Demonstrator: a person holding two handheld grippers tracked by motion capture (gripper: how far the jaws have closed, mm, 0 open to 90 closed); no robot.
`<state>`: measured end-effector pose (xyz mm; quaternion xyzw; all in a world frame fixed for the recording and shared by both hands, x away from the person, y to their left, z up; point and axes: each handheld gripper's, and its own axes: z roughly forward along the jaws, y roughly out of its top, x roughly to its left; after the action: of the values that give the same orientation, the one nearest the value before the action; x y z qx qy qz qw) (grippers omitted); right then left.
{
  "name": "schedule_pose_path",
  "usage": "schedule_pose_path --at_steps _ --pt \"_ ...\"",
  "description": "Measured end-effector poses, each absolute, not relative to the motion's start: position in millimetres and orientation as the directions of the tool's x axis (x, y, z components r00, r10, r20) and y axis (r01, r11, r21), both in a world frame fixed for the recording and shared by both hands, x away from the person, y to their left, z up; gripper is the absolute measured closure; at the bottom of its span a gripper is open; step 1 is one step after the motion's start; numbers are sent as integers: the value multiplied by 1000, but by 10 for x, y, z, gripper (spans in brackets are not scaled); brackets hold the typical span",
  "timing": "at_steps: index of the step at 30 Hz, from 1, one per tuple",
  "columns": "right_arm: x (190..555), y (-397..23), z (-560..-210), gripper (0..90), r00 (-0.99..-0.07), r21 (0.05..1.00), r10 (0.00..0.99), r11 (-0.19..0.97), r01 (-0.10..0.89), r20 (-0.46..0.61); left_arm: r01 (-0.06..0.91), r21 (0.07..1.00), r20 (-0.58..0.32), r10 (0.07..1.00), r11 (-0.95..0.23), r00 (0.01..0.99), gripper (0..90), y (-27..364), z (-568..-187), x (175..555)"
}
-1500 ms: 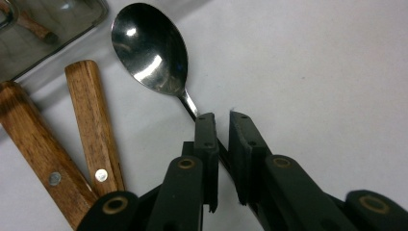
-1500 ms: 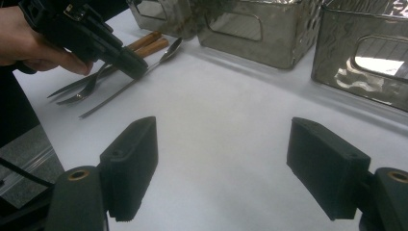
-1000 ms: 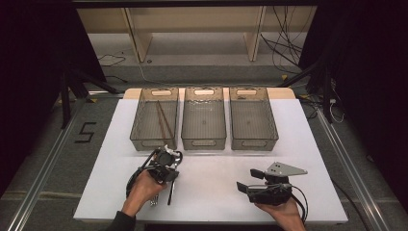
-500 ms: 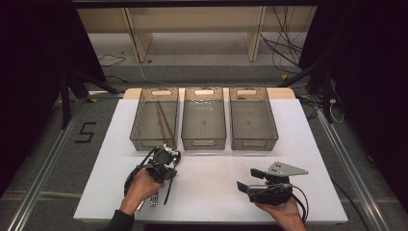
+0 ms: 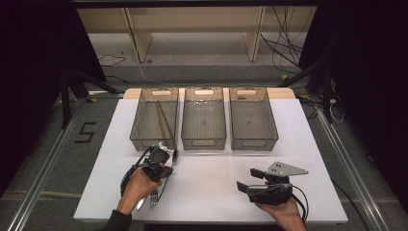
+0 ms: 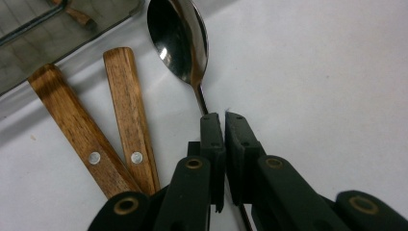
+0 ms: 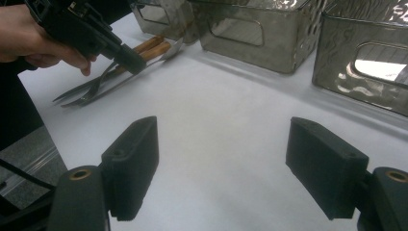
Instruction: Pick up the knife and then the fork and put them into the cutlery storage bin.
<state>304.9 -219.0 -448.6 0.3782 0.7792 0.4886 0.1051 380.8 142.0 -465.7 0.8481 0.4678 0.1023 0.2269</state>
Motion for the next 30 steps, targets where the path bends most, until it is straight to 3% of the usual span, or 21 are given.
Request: schedule_pose_path --at_steps 30 --pt "3055 -2208 -4477 278 -691 844 693 229 485 209 744 509 -22 858 -433 514 898 1488 -4599 3814"
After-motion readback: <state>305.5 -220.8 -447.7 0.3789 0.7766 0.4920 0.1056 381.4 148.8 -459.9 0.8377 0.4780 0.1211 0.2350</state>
